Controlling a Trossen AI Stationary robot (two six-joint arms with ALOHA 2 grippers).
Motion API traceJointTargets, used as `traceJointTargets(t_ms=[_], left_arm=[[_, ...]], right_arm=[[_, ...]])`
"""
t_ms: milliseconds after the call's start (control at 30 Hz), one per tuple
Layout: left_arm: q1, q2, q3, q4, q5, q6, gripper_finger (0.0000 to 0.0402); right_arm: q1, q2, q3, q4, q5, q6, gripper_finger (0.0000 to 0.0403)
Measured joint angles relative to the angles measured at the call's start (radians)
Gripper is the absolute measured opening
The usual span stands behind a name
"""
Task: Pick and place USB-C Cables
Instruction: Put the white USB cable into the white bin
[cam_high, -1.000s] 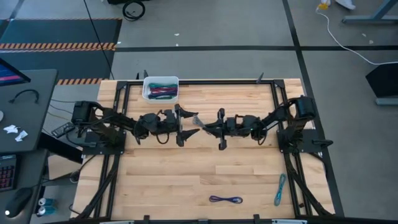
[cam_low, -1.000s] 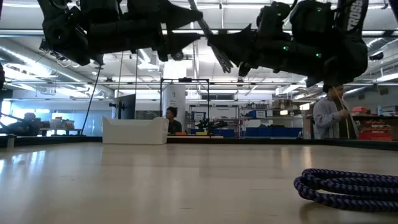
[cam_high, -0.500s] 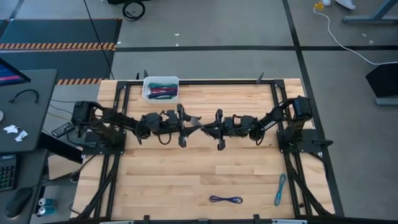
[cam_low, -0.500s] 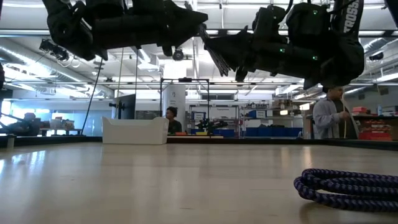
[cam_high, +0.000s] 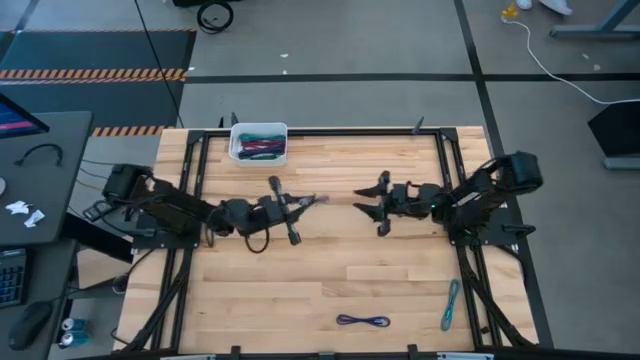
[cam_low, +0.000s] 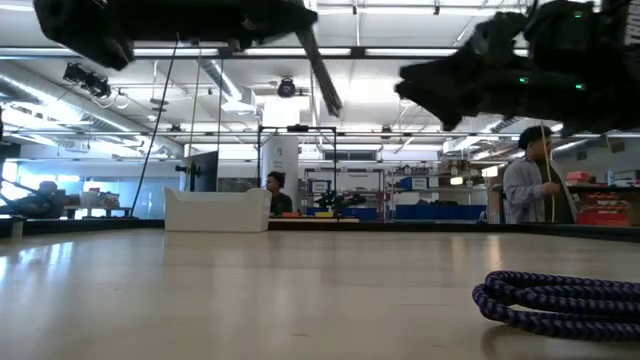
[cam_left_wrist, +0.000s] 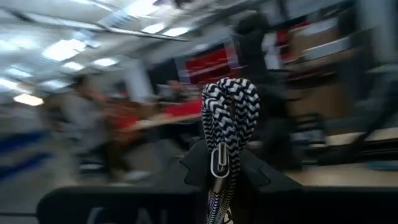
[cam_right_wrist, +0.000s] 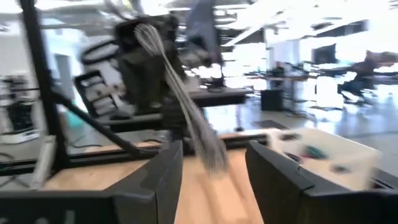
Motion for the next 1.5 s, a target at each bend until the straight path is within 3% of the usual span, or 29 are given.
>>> traceJointTargets(t_ms=[167, 233, 300, 400, 500, 667, 767, 967, 1233, 1500], left_arm=[[0.009, -0.11, 0.004, -0.024, -0.284, 0.289, 0.0028], [0.056, -0.162, 0.033, -0.129, -0.351, 0.35, 0.0028], [0.124, -0.217, 0.086, -0.345, -0.379, 0.339, 0.0028], [0.272, -0.258, 0.232, -0.878, -0.312, 0.168, 0.0028], [0.455, -0.225, 0.418, -1.363, -0.103, -0.027, 0.0028], [0.722, -0.083, 0.589, -1.739, 0.137, -0.067, 0.0028], [0.826, -0.003, 0.611, -1.791, 0.193, 0.021, 0.0028], [0.907, 0.133, 0.615, -1.79, 0.226, 0.148, 0.0029], [0.914, 0.254, 0.613, -1.797, 0.257, 0.239, 0.0037], [0.914, 0.327, 0.613, -1.775, 0.223, 0.298, 0.0039]], right_arm=[[0.0, -0.086, -0.124, 0.0, 0.053, 0.059, 0.0176], [0.0, -0.099, -0.152, -0.002, 0.053, 0.081, 0.0174], [0.0, -0.1, -0.168, -0.001, 0.053, 0.099, 0.0174], [0.0, -0.088, -0.169, -0.001, 0.053, 0.109, 0.0174], [0.0, -0.075, -0.157, -0.002, 0.057, 0.109, 0.0174], [0.0, -0.059, -0.144, -0.001, 0.061, 0.104, 0.0173], [0.0, -0.048, -0.139, -0.004, 0.061, 0.106, 0.0174], [0.002, -0.048, -0.139, -0.017, 0.06, 0.111, 0.0172], [0.002, -0.035, -0.139, -0.024, 0.06, 0.112, 0.0172], [0.002, -0.035, -0.139, -0.026, 0.06, 0.113, 0.0171]])
